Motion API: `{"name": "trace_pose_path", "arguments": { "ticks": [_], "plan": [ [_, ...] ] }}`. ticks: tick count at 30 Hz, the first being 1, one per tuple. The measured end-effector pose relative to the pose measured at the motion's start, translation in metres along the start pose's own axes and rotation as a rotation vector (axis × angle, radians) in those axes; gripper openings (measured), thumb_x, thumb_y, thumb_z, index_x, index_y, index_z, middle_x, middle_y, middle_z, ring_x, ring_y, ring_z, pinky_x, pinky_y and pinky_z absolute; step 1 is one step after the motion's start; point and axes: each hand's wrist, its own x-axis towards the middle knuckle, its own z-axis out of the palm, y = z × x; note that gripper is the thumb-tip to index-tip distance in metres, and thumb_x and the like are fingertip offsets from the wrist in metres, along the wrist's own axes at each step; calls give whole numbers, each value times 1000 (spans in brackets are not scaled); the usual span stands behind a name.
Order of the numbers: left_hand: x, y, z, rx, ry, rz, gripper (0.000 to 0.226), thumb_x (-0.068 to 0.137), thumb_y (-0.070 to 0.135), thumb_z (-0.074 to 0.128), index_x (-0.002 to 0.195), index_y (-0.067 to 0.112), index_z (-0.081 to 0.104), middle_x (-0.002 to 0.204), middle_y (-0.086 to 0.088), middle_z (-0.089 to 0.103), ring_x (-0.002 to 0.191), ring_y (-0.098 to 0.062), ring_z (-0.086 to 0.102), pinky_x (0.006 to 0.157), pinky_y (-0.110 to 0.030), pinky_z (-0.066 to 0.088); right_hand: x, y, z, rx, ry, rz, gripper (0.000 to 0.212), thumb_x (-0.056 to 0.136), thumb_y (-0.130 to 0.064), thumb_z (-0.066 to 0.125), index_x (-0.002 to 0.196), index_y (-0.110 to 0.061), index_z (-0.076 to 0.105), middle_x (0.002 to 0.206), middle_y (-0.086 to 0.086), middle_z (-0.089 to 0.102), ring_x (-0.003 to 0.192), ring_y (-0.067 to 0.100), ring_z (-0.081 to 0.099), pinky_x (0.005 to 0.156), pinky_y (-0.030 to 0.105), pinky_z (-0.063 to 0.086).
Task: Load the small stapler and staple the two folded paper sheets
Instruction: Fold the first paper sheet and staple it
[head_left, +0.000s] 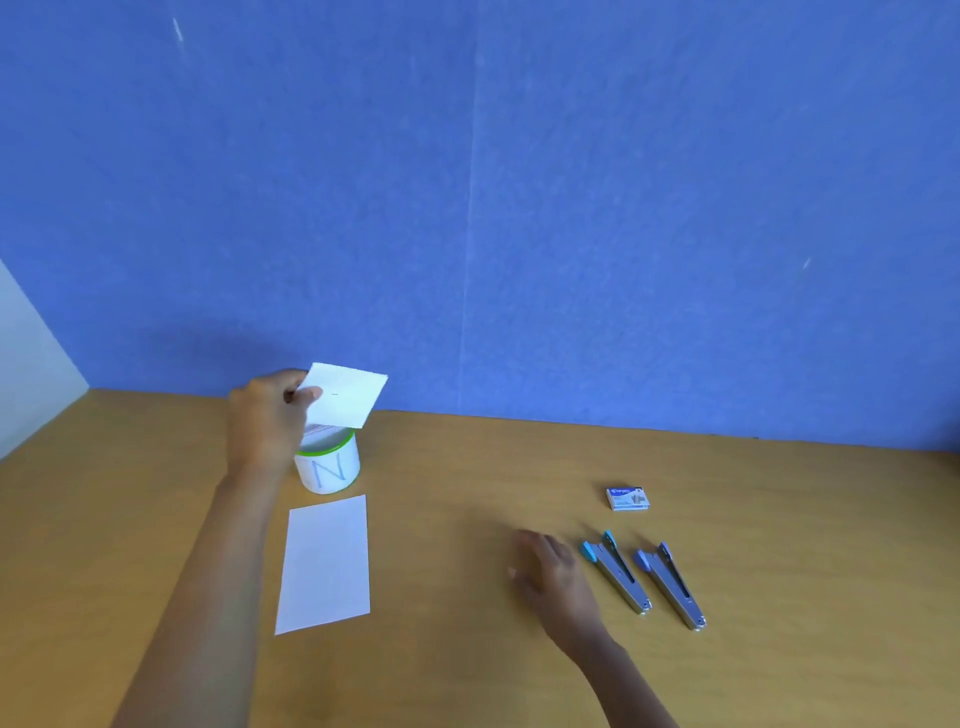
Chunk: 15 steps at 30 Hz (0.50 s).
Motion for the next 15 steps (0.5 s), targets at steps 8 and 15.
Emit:
{"name": "trace_pose_path", "arguments": {
  "ticks": [8, 15],
  "plan": [
    [10, -22, -2, 159, -37, -41, 8, 85, -3, 62, 78, -3, 65, 73, -16, 59, 72, -27, 43, 64, -29, 35, -7, 7, 8, -70, 31, -85, 36, 89, -22, 60, 124, -16, 57, 128, -6, 53, 120, 14, 46, 100, 14, 27],
    [16, -28, 4, 268, -102, -62, 15, 86, -6, 58, 91, 1, 70, 95, -23, 67, 87, -35, 55, 66, -33, 41, -11, 12, 14, -58, 66, -112, 33, 90, -23, 59, 123, -18, 59, 129, -8, 52, 119, 11, 44, 101, 14, 26]
  ]
}}
